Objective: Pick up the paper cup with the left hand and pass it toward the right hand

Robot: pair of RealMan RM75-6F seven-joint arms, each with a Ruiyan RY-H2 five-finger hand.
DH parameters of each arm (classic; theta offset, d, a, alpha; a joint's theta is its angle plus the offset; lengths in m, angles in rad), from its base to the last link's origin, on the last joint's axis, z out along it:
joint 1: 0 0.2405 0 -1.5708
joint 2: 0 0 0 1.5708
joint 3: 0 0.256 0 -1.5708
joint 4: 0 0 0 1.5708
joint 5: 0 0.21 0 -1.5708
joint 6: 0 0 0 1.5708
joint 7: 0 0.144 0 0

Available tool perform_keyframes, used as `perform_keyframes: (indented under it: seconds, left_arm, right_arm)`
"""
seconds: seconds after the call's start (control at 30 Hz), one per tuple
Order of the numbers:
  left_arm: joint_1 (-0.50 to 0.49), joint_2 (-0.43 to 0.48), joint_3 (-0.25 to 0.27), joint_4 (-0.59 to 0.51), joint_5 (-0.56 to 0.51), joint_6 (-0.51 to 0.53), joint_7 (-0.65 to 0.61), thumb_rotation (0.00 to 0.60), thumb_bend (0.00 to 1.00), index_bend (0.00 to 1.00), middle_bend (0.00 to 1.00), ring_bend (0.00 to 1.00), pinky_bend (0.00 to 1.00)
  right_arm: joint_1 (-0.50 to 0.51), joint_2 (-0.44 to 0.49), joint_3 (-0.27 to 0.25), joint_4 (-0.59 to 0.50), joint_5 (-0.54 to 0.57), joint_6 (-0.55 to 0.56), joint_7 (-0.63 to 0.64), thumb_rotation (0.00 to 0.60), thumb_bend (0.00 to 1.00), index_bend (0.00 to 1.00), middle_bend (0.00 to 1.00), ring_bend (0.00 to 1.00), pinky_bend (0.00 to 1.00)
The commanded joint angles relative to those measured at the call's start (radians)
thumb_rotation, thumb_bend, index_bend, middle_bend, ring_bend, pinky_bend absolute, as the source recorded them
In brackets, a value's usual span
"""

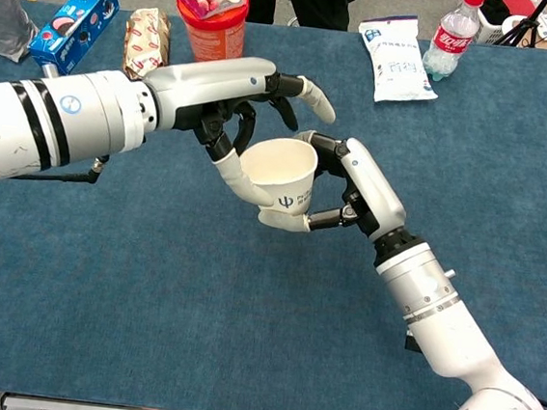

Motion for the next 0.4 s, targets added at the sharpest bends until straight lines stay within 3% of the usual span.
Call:
perform_keyframes:
  seconds: [0.03,0.17,0.4]
  left_arm:
    - [0.000,0.000,0.003,0.002,-0.002,0.002,0.002,0.600,0.00,0.17,0.04,0.09,0.41]
    - [0.001,-0.002,0.005,0.007,-0.002,0.007,0.004,0.600,0.00,0.17,0.04,0.04,0.33]
    - [0.000,-0.002,-0.003,0.016,-0.005,0.008,-0.008,0.600,0.00,0.17,0.04,0.04,0.31]
  right_arm:
    - [0.000,0.000,-0.001,0.000,-0.001,0.000,0.000,0.600,0.00,0.51,0.52,0.56,0.53]
    - [0.000,0.002,-0.001,-0.004,0.001,-0.001,-0.001,0.600,0.00,0.51,0.52,0.56,0.53]
    - [0.005,0.015,0.005,-0.015,0.001,-0.008,-0.003,0.600,0.00,0.51,0.52,0.56,0.53]
